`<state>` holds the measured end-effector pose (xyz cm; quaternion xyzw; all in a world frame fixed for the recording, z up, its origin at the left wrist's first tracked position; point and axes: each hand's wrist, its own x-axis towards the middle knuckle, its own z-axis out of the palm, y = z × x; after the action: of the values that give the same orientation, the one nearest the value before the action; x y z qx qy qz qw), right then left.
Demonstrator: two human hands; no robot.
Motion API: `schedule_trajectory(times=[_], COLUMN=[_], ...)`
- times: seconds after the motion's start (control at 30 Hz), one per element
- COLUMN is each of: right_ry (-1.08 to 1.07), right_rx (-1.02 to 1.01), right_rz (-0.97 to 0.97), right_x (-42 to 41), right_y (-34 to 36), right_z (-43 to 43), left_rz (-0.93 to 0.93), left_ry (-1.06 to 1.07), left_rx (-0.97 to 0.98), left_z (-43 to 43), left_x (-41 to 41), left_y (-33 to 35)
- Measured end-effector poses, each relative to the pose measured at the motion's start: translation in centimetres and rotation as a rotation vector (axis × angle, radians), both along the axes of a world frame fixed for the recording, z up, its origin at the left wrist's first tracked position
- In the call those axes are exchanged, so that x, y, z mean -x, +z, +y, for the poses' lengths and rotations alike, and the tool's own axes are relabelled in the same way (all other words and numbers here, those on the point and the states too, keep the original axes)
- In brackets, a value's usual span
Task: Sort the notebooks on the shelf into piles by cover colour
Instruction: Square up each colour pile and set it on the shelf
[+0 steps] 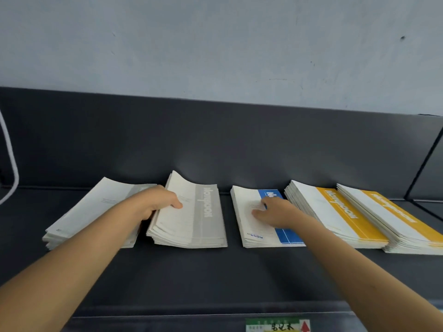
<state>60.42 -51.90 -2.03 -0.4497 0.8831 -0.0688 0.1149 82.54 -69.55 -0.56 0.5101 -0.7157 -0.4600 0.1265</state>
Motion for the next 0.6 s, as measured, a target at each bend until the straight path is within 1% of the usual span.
schedule_trajectory(times=[0.13,0.27,0.43,0.6], right_ry=[-0.089,-0.129,-0.12,-0.115], right_rx=[0.041,0.089,0.134,0.125], right_rz=[-0.065,-0.065,-0.094,-0.093], right_x=[0.8,1.0,0.2,0.0], right_y=[0.0,-0.2,-0.2,-0.2], right_z=[0.2,-0.5,-0.8,-1.1], left_rz=[-0.062,-0.07,-0.059,-0.081], left_ry=[0.017,0.018,-0.017,-0.016], left_rx=[0.067,0.065,0.015,0.019], left_z=[-1.7,-1.8,-1.6,-1.7], left_x=[-1.6,-2.2,-1.9,-1.8], left_y=[0.7,0.7,0.5,0.4])
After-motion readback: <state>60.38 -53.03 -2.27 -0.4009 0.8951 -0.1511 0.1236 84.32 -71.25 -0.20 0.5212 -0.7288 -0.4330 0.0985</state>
